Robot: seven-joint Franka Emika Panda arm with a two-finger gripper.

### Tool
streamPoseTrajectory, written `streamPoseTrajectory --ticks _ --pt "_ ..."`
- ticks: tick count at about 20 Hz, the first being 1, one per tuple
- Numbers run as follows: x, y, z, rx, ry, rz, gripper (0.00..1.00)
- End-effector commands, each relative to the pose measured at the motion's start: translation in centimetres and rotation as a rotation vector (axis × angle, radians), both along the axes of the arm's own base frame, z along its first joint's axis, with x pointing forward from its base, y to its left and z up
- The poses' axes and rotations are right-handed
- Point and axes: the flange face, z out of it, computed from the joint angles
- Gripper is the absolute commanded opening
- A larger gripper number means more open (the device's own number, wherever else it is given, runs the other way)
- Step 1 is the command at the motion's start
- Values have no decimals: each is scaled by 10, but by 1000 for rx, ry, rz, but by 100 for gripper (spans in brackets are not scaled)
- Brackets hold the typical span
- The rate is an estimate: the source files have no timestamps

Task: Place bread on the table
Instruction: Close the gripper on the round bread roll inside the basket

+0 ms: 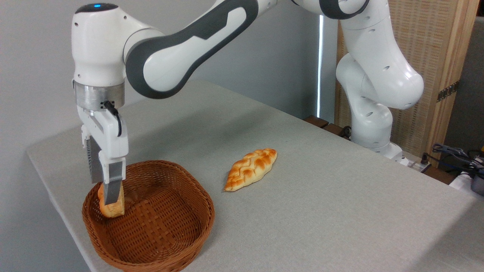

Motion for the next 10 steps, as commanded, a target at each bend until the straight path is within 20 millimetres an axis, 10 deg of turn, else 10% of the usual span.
streamPoseTrajectory --ticks 1,10 --pt "9 -5 -9 -2 -46 -14 100" --pt "6 -7 -9 6 -29 -23 100"
